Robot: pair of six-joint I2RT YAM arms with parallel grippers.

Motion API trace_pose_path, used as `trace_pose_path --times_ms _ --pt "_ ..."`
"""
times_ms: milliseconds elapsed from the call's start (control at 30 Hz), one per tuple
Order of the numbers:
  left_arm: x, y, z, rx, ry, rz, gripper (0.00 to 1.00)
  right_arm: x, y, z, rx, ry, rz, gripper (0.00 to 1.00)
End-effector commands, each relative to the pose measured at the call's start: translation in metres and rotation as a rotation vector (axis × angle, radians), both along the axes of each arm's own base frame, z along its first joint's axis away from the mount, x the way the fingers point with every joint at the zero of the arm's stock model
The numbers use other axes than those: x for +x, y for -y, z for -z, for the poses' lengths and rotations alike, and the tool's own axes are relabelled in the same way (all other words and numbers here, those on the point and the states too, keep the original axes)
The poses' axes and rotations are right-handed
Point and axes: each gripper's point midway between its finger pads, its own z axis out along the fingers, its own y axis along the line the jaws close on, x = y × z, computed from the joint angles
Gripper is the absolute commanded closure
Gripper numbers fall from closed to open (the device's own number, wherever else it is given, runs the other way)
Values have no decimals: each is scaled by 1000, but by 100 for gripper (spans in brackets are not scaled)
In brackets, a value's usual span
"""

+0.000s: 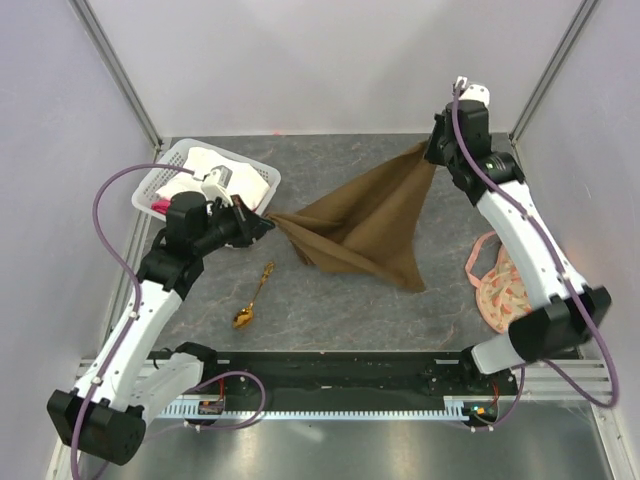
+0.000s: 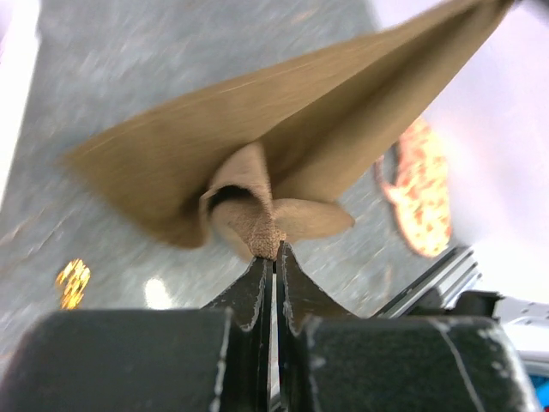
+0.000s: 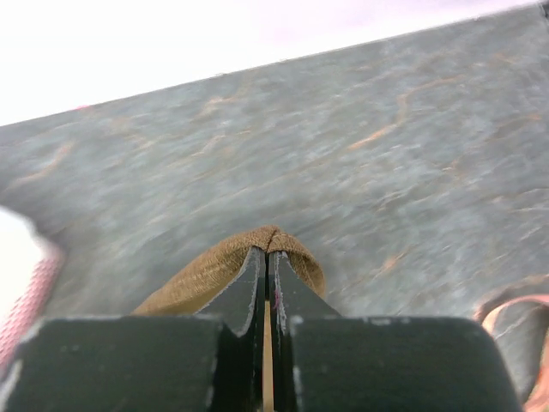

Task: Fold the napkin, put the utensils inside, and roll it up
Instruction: Flatten the napkin out

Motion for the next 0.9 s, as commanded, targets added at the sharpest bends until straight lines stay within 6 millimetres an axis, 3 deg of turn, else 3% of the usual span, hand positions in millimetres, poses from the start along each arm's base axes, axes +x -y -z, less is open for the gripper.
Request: trace_pose_path --times_ms 0,33,133,267,300,333,433,500,533,567,633,667,733,767,833,867 --pt "-7 -13 37 52 -108 40 98 54 40 23 -78 -38 97 100" --pt "-7 -17 39 51 -110 33 98 65 42 39 -89 -72 100 100" --pt "-11 -23 49 84 -127 40 98 80 50 52 -91 -96 113 100" --pt "-16 -37 67 152 -169 7 98 83 62 59 -66 -108 126 100" --pt "-17 -37 70 152 -172 11 98 84 67 62 -63 -113 131 94" --pt "-17 -36 77 151 -191 15 98 87 66 72 -69 -136 110 72" --pt "-16 -28 86 123 -219 61 98 78 52 104 -43 -266 19 40" --pt "-13 -25 98 121 -254 79 98 57 43 136 -14 -343 -15 36" --pt "-12 -25 100 124 -259 79 98 42 41 130 -1 -324 -18 34" --pt "-11 -26 104 131 -266 75 98 15 39 167 11 -411 -14 33" --pt "-8 -26 105 132 -255 75 98 -15 28 175 35 -427 -46 32" --pt "-7 -25 105 133 -253 78 98 -42 26 204 37 -506 -45 32" --pt "-5 -24 104 135 -243 91 98 -74 12 213 31 -538 -77 36" --pt "-5 -23 104 135 -244 102 98 -95 9 232 33 -597 -76 37" --pt "-4 -23 107 139 -247 114 98 -126 4 246 11 -654 -89 44" --pt "-5 -22 107 137 -251 120 98 -134 4 249 6 -668 -82 45"
